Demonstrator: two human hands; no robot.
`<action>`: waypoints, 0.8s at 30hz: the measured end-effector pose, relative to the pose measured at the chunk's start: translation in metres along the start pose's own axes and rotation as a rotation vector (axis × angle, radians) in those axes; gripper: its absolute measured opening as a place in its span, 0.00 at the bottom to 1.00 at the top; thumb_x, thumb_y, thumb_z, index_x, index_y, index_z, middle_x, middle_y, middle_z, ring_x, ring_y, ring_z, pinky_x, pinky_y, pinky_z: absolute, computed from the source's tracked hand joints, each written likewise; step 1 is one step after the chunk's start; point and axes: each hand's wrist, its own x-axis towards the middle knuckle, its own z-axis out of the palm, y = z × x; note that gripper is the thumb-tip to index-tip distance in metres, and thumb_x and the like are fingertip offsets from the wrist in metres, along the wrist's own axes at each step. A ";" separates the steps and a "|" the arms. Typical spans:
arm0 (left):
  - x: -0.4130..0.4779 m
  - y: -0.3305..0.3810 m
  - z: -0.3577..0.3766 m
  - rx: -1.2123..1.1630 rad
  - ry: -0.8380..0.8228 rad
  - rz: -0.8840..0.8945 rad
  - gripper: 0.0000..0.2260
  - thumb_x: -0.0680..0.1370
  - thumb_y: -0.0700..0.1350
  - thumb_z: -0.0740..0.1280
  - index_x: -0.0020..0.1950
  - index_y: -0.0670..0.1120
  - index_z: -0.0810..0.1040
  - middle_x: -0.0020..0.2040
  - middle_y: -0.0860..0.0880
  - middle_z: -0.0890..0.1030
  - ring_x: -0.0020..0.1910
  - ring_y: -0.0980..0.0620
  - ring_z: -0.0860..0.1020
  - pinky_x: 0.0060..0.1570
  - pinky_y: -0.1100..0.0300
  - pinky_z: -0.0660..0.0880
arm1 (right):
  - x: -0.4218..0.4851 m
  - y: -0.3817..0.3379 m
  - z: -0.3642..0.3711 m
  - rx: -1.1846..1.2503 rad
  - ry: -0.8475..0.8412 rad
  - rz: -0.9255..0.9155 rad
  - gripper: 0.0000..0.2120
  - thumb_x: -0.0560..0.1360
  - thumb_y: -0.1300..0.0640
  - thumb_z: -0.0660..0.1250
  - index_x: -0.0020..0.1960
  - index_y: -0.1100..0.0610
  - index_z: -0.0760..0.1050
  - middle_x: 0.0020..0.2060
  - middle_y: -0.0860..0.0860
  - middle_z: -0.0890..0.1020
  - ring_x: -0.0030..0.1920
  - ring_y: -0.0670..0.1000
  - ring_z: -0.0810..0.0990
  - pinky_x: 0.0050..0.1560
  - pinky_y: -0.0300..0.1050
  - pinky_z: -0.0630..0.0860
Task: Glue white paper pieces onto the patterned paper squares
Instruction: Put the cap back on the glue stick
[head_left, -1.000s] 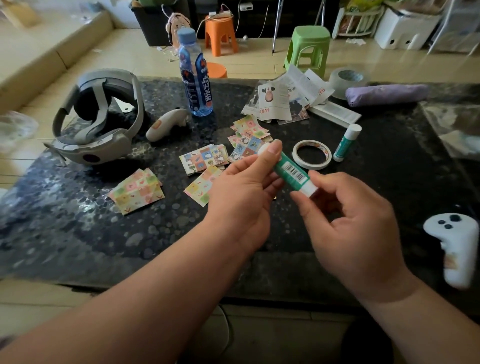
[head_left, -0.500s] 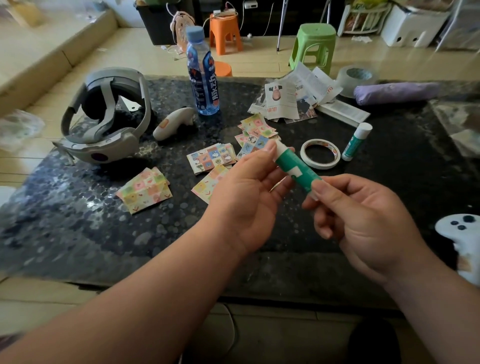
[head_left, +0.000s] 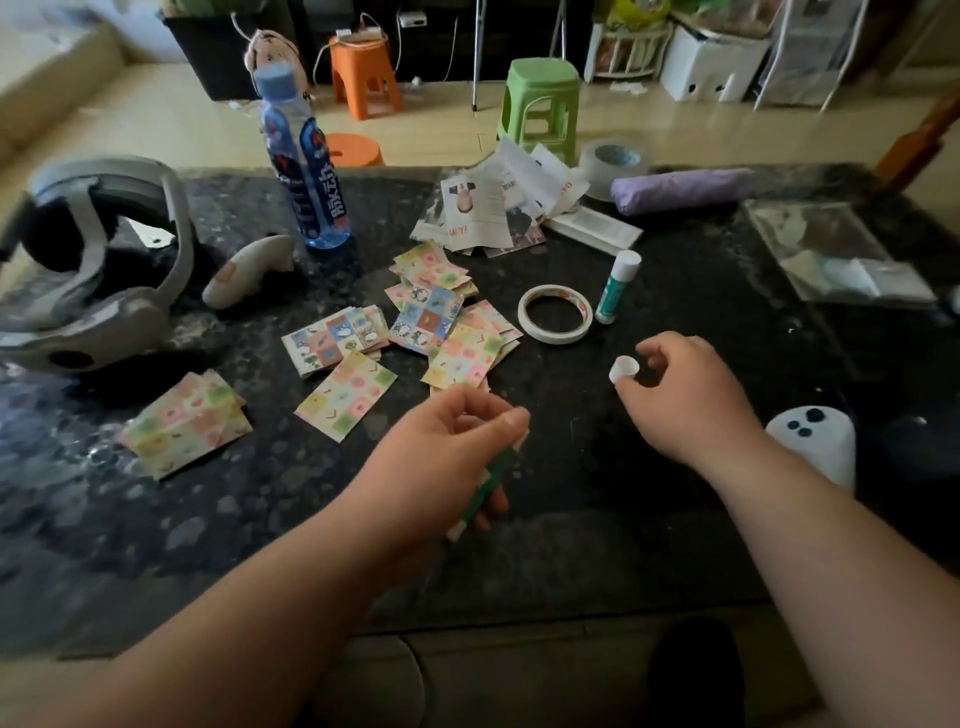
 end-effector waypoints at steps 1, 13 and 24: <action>0.000 -0.002 0.000 0.035 -0.031 0.019 0.03 0.79 0.50 0.71 0.50 0.52 0.81 0.38 0.49 0.83 0.30 0.49 0.78 0.28 0.57 0.74 | 0.004 0.004 0.003 -0.035 0.004 -0.019 0.21 0.79 0.50 0.69 0.71 0.50 0.73 0.67 0.51 0.73 0.61 0.53 0.77 0.56 0.46 0.73; -0.009 -0.016 -0.016 0.479 -0.152 0.360 0.10 0.82 0.53 0.66 0.59 0.69 0.73 0.45 0.61 0.79 0.40 0.57 0.80 0.43 0.57 0.78 | 0.020 -0.012 0.032 -0.144 -0.075 0.004 0.17 0.80 0.62 0.66 0.67 0.52 0.77 0.65 0.52 0.76 0.63 0.55 0.77 0.59 0.47 0.74; -0.009 -0.014 -0.023 0.491 -0.169 0.469 0.06 0.82 0.53 0.63 0.56 0.66 0.72 0.42 0.57 0.78 0.38 0.56 0.78 0.43 0.53 0.78 | -0.030 -0.061 0.007 0.425 -0.208 -0.128 0.05 0.76 0.52 0.74 0.51 0.48 0.79 0.43 0.51 0.84 0.44 0.50 0.84 0.48 0.50 0.81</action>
